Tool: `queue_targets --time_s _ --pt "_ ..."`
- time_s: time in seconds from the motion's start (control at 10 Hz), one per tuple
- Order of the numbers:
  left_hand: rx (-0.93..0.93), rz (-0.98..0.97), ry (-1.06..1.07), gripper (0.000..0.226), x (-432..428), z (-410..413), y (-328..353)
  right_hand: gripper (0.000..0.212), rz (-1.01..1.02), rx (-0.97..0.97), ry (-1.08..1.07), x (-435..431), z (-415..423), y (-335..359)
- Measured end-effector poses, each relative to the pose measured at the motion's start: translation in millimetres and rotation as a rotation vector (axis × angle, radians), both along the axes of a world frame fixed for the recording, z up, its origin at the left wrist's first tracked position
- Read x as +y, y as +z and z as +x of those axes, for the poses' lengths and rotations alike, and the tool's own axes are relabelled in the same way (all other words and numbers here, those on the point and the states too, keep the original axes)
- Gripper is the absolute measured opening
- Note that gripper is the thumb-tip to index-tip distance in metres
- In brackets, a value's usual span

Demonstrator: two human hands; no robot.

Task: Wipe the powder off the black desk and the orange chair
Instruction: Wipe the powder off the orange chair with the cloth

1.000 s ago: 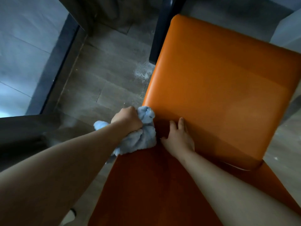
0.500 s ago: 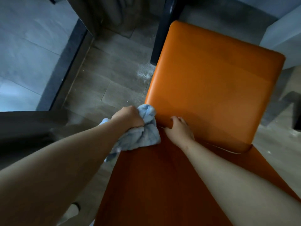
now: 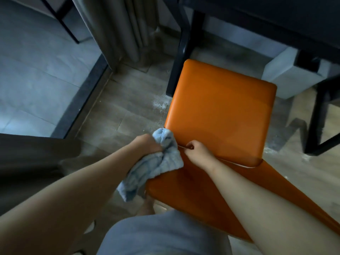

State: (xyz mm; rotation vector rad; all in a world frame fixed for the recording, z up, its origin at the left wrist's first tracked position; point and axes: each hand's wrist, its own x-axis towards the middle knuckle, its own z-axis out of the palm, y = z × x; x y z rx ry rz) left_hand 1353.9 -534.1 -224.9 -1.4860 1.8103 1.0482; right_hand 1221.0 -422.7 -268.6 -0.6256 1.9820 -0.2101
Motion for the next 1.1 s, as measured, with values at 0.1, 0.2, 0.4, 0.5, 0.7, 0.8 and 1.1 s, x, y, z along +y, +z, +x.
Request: queue_targets --time_s 0.1,0.2,0.4,0.5,0.7,0.8,1.1 --pt "0.046 -0.008 0.028 0.033 8.4 7.0 14.9 0.017 -0.043 0.017 -0.048 11.5 4.2 14.8" --pt "0.150 0.050 0.038 0.035 17.3 26.7 40.4 0.005 -0.097 0.010 -0.071 19.7 10.4 28.2" --pt "0.278 0.069 0.051 0.059 28.4 44.3 54.0 0.012 -0.197 -0.003 -0.119 29.8 27.6 58.3" --pt "0.268 -0.083 0.102 0.049 35.8 42.3 53.0 0.019 -0.278 0.061 -0.191 36.9 37.0 73.1" --pt "0.371 -0.168 -0.062 0.041 58.3 72.3 91.0 0.012 -0.668 0.101 -0.405 54.7 66.4 114.5" --pt "0.575 -0.347 0.193 0.042 69.3 80.6 113.2 0.031 -0.876 0.213 -0.341 59.3 88.1 142.8" --pt "1.057 0.490 0.960 0.045 113.8 64.1 163.0 0.088 -0.868 0.197 0.326 87.4 89.3 156.3"
